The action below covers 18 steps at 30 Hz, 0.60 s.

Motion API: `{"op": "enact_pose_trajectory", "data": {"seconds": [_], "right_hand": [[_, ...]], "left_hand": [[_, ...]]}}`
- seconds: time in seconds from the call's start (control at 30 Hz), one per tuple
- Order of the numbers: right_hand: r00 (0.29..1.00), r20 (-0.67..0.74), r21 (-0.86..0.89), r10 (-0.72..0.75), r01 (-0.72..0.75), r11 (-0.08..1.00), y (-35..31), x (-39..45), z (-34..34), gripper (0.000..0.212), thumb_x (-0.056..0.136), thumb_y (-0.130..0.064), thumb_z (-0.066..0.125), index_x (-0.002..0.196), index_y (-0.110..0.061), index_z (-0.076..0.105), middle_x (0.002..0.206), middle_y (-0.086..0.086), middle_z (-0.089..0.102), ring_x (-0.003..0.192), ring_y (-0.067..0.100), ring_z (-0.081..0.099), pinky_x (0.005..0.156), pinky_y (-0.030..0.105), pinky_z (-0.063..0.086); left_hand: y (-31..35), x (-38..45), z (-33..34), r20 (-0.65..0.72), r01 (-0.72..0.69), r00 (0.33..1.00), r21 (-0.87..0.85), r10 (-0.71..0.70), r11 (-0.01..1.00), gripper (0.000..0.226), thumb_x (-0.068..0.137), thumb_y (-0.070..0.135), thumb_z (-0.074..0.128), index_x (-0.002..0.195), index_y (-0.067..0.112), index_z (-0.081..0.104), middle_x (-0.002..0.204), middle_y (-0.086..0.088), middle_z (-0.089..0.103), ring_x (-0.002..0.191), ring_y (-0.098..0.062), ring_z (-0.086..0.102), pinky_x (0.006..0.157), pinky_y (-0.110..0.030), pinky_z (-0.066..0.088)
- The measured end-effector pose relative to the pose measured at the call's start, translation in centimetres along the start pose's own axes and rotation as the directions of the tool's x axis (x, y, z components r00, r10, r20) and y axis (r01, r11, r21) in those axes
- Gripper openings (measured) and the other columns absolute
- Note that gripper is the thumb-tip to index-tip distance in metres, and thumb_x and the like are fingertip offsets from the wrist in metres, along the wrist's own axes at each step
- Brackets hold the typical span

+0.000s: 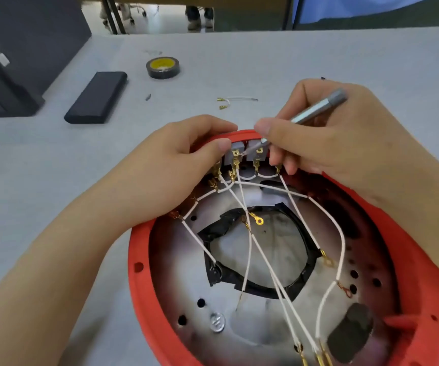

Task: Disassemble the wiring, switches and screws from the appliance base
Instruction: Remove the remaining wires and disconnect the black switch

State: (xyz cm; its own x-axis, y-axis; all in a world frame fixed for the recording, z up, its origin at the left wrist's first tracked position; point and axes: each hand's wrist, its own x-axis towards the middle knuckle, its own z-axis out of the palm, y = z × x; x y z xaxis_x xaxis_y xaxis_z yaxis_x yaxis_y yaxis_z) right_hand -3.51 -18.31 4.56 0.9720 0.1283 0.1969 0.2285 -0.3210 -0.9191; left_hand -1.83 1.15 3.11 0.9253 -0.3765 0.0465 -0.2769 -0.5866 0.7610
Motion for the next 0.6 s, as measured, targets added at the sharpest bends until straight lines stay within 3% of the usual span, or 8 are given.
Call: {"op": "enact_pose_trajectory", "data": {"seconds": [0.1, 0.2, 0.33, 0.47, 0.6], "right_hand": [[1.000, -0.008, -0.057, -0.009, 0.009, 0.998, -0.09, 0.09, -0.06, 0.023, 0.084, -0.025, 0.071, 0.067, -0.022, 0.056, 0.060, 0.004, 0.069, 0.044, 0.015, 0.057, 0.036, 0.020, 0.036], [1.000, -0.010, -0.115, -0.008, 0.007, 0.993, -0.23, 0.07, 0.00, 0.022, 0.085, -0.023, 0.070, 0.068, -0.020, 0.055, 0.059, 0.002, 0.069, 0.039, 0.006, 0.054, 0.037, 0.020, 0.038], [1.000, 0.007, -0.126, 0.014, -0.013, 0.992, -0.43, 0.19, 0.16, 0.021, 0.086, -0.025, 0.070, 0.071, -0.019, 0.056, 0.065, 0.002, 0.071, 0.044, 0.012, 0.059, 0.042, 0.025, 0.046], [1.000, 0.022, -0.161, -0.002, 0.006, 0.987, -0.46, 0.13, 0.29, 0.020, 0.085, -0.025, 0.070, 0.072, -0.018, 0.056, 0.064, -0.001, 0.071, 0.045, 0.011, 0.060, 0.043, 0.020, 0.047], [0.999, 0.032, -0.227, -0.028, 0.035, 0.973, -0.44, 0.28, 0.46, 0.019, 0.087, -0.030, 0.067, 0.073, -0.024, 0.056, 0.061, -0.008, 0.069, 0.041, 0.002, 0.055, 0.043, 0.010, 0.039]], "left_hand": [[-0.06, 0.13, 0.01, 0.002, -0.006, 1.000, -0.018, 0.006, 1.000, 0.023, 0.097, 0.034, 0.049, 0.114, 0.041, 0.061, 0.100, 0.017, 0.070, 0.097, -0.004, 0.064, 0.096, -0.031, 0.046], [-0.15, 0.25, 0.05, 0.000, -0.009, 1.000, -0.030, 0.009, 0.999, 0.023, 0.096, 0.033, 0.050, 0.114, 0.040, 0.062, 0.100, 0.024, 0.069, 0.096, 0.003, 0.062, 0.092, -0.019, 0.045], [-0.12, 0.29, 0.01, -0.004, -0.015, 1.000, -0.033, 0.015, 0.999, 0.022, 0.096, 0.032, 0.050, 0.112, 0.040, 0.063, 0.098, 0.025, 0.068, 0.092, 0.005, 0.061, 0.080, -0.005, 0.042], [-0.13, 0.27, -0.02, 0.003, -0.013, 1.000, -0.022, 0.013, 1.000, 0.022, 0.096, 0.033, 0.050, 0.112, 0.041, 0.062, 0.100, 0.018, 0.069, 0.096, -0.003, 0.062, 0.087, -0.017, 0.045], [-0.18, 0.38, 0.01, 0.000, -0.019, 1.000, -0.028, 0.019, 0.999, 0.019, 0.097, 0.032, 0.050, 0.108, 0.042, 0.062, 0.099, 0.023, 0.069, 0.097, 0.002, 0.062, 0.091, -0.018, 0.045]]}}
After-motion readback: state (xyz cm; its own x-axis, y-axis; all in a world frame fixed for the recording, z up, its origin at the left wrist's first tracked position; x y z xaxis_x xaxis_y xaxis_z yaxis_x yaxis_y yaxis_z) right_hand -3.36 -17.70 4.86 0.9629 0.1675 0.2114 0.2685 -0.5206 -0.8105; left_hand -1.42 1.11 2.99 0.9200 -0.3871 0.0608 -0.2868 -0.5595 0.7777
